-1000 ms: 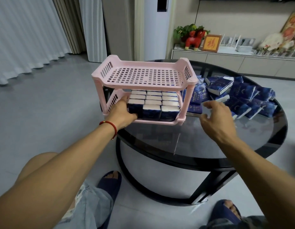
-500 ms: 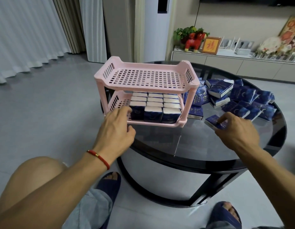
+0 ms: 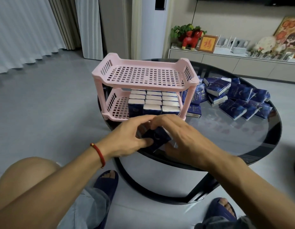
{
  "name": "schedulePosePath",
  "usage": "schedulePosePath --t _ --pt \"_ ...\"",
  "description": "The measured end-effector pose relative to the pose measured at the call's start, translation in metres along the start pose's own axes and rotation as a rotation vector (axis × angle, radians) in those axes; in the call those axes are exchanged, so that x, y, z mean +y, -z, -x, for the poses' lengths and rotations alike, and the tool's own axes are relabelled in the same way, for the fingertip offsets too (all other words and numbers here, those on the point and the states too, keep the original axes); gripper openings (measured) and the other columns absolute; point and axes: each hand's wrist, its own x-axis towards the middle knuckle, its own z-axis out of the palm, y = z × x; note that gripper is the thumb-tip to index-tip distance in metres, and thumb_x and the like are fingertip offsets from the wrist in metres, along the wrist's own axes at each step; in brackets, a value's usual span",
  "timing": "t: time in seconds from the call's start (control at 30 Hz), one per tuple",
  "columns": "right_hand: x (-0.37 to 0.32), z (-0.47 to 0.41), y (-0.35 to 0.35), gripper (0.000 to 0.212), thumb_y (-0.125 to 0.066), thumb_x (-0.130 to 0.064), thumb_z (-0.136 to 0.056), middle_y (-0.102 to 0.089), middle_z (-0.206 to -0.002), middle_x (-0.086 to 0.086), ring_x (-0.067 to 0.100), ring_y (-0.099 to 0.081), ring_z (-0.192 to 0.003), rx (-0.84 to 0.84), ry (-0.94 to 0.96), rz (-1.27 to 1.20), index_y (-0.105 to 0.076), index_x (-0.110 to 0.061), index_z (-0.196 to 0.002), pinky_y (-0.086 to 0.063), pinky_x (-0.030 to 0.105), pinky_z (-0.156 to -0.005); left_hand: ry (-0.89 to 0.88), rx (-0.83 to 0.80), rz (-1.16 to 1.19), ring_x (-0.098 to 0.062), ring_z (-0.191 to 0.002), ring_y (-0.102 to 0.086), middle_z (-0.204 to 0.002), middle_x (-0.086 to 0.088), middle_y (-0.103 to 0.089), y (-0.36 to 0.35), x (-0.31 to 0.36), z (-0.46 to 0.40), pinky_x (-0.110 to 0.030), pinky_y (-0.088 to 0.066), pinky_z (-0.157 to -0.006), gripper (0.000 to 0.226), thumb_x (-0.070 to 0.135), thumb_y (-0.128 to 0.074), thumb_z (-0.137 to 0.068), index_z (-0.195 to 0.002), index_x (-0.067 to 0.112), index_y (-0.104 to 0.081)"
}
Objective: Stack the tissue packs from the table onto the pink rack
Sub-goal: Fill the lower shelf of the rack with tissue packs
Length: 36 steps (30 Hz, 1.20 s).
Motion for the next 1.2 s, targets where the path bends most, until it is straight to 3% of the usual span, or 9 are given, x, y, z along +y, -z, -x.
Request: schedulePosePath --t 0.1,0.2,0.27,0.4,0.57,0.77,0.93,1.0,1.2 --pt "-0.003 -0.007 -0.002 0.049 -0.057 -0.024 -0.089 -0.047 -0.146 0.001 0.016 -0.05 -0.129 0.046 0.031 0.06 -0.051 -0.015 -0.136 -0.052 0.026 -0.097 0.075 0.103 -0.044 -0.01 -0.11 -0.068 -0.118 0.014 -0.07 0.015 -0.008 0.005 -0.042 -0.058 -0.094 0.048 0.021 -0.081 -0.084 -0.125 0.041 -0.063" --pt "0.007 -0.008 0.004 0.046 -0.061 -0.014 -0.089 -0.048 -0.144 -0.005 0.016 -0.05 -0.129 0.137 -0.104 0.1 -0.054 -0.021 -0.133 -0.056 0.042 -0.094 0.144 0.331 -0.133 -0.011 -0.105 -0.067 -0.113 0.014 -0.069 0.026 -0.015 0.01 -0.031 -0.059 -0.087 0.036 0.019 -0.081 -0.083 -0.111 0.033 -0.064" --pt "0.016 -0.006 0.01 0.04 -0.065 -0.009 -0.09 -0.055 -0.135 -0.009 0.015 -0.056 -0.119 0.181 -0.196 0.075 -0.059 -0.024 -0.127 -0.057 0.044 -0.09 0.164 0.484 -0.186 -0.009 -0.102 -0.064 -0.114 0.015 -0.064 0.028 -0.015 0.01 -0.023 -0.056 -0.082 0.035 0.017 -0.079 -0.086 -0.112 0.03 -0.06" --pt "0.026 0.001 0.016 0.03 -0.065 -0.012 -0.094 -0.06 -0.122 -0.013 0.01 -0.062 -0.101 0.221 -0.244 0.069 -0.063 -0.027 -0.12 -0.058 0.042 -0.083 0.139 0.663 -0.284 -0.013 -0.104 -0.063 -0.121 0.001 -0.068 0.023 -0.022 -0.007 -0.031 -0.059 -0.087 0.038 0.014 -0.077 -0.088 -0.121 0.021 -0.061" --pt "0.033 0.005 0.017 0.027 -0.066 -0.015 -0.093 -0.062 -0.12 -0.009 0.015 -0.063 -0.101 0.258 -0.346 0.117 -0.065 -0.027 -0.117 -0.06 0.045 -0.082 0.129 0.671 -0.323 -0.022 -0.108 -0.067 -0.122 -0.005 -0.068 0.013 -0.038 -0.031 -0.03 -0.054 -0.095 0.044 0.008 -0.074 -0.089 -0.128 0.016 -0.056" --pt "0.039 0.008 0.014 0.044 -0.071 -0.012 -0.089 -0.061 -0.126 0.0 0.016 -0.062 -0.107 0.365 -0.623 0.051 -0.057 -0.02 -0.13 -0.058 0.044 -0.091 0.001 0.612 -0.409 -0.027 -0.123 -0.06 -0.136 -0.008 -0.058 0.003 -0.052 -0.033 -0.049 -0.059 -0.096 0.066 0.006 -0.073 -0.09 -0.147 0.028 -0.05" --pt "0.04 0.001 0.002 0.055 -0.068 -0.023 -0.096 -0.062 -0.137 0.005 0.026 -0.065 -0.113 0.214 -0.754 -0.072 -0.04 -0.017 -0.144 -0.056 0.047 -0.096 0.011 0.568 -0.457 -0.026 -0.131 -0.054 -0.145 -0.007 -0.055 0.002 -0.057 -0.032 -0.041 -0.045 -0.112 0.066 0.005 -0.072 -0.091 -0.15 0.023 -0.05" --pt "0.04 -0.002 -0.001 0.049 -0.066 -0.029 -0.098 -0.064 -0.133 0.005 0.026 -0.067 -0.108 0.212 -0.772 -0.074 -0.043 -0.017 -0.139 -0.057 0.051 -0.092 0.021 0.548 -0.436 -0.025 -0.133 -0.052 -0.147 -0.007 -0.054 0.005 -0.056 -0.033 -0.03 -0.036 -0.114 0.065 0.007 -0.072 -0.091 -0.151 0.022 -0.049" --pt "0.033 -0.005 -0.009 0.046 -0.066 -0.041 -0.096 -0.062 -0.109 -0.005 0.026 -0.068 -0.091 0.375 -0.841 -0.001 -0.04 -0.02 -0.127 -0.055 0.044 -0.076 0.046 0.505 -0.425 -0.026 -0.137 -0.048 -0.152 -0.009 -0.048 0.004 -0.051 -0.031 -0.046 -0.047 -0.112 0.074 0.024 -0.076 -0.091 -0.156 0.025 -0.04"
